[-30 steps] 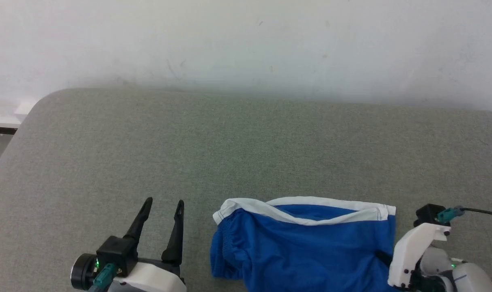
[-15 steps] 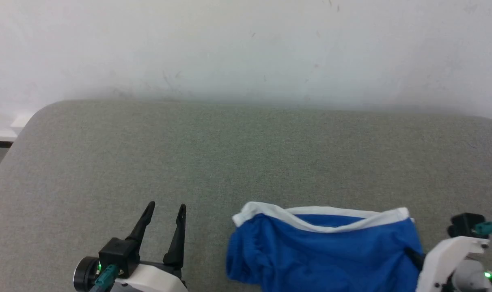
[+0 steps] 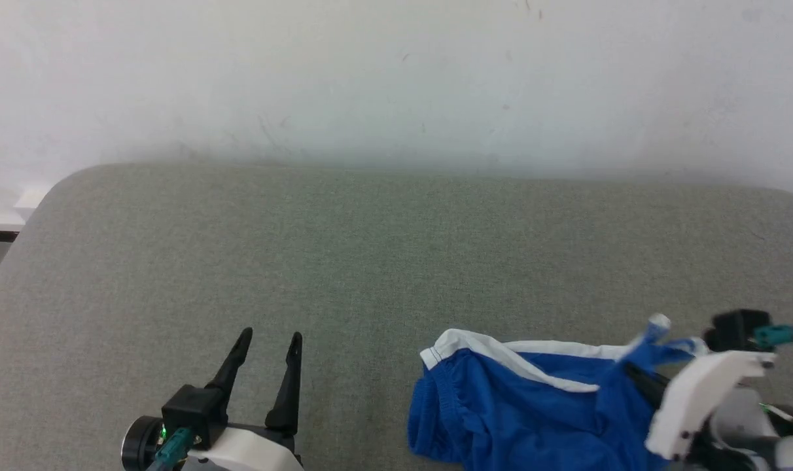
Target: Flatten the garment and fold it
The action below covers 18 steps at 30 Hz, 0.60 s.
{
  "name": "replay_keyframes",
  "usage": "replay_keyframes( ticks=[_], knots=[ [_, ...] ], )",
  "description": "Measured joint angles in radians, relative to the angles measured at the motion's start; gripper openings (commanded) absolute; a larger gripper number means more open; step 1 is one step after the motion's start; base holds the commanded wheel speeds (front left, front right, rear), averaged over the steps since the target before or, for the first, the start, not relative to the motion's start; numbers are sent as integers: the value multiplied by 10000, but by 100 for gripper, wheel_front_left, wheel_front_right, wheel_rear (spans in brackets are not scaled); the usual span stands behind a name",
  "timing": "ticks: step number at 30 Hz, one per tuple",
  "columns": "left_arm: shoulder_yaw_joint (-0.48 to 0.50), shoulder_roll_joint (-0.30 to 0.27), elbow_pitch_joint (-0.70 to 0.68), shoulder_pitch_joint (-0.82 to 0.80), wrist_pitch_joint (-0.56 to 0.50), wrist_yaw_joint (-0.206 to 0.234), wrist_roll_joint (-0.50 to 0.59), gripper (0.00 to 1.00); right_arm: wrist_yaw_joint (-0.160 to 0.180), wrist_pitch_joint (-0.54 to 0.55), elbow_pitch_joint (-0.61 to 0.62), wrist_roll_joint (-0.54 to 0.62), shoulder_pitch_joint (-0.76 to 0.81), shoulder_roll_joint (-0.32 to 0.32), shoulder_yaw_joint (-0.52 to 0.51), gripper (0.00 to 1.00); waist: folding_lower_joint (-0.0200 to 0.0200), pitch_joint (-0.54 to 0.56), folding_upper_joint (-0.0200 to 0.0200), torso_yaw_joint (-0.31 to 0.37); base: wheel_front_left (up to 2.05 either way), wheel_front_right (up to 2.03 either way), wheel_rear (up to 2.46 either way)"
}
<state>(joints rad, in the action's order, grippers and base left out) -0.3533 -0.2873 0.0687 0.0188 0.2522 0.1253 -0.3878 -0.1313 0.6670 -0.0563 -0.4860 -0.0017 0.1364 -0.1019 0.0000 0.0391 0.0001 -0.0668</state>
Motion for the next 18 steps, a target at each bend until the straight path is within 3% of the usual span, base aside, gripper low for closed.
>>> replay_keyframes(
  ticks=[5,11,12,13,14,18],
  knots=[
    [-61,-2,42,0,-35,0,-31,100,-2,-23,476,-637,-251,-665,1321,0,0,104,0,-99,0,0,0],
    [-213,10,71,-9,-69,-2,-31,100,-2,-1149,-581,-2460,-395,-821,3168,0,0,141,0,-332,0,0,0],
    [-226,10,82,-10,-69,-2,-33,100,0,-1392,-848,-2529,-408,-834,3544,16,0,137,0,-375,0,0,0],
    [-240,12,98,-11,-69,-4,-40,100,0,-1582,-1135,-2610,-431,-842,3923,45,-1,125,0,-417,0,0,0],
    [-245,15,121,-12,-69,-4,-52,100,0,-1776,-1369,-2761,-454,-844,4242,100,0,109,0,-458,0,0,0],
    [-219,15,199,-12,-67,0,-113,100,0,-2468,-1929,-2892,-712,-857,5129,100,0,8,0,-537,0,0,0]
  ],
)
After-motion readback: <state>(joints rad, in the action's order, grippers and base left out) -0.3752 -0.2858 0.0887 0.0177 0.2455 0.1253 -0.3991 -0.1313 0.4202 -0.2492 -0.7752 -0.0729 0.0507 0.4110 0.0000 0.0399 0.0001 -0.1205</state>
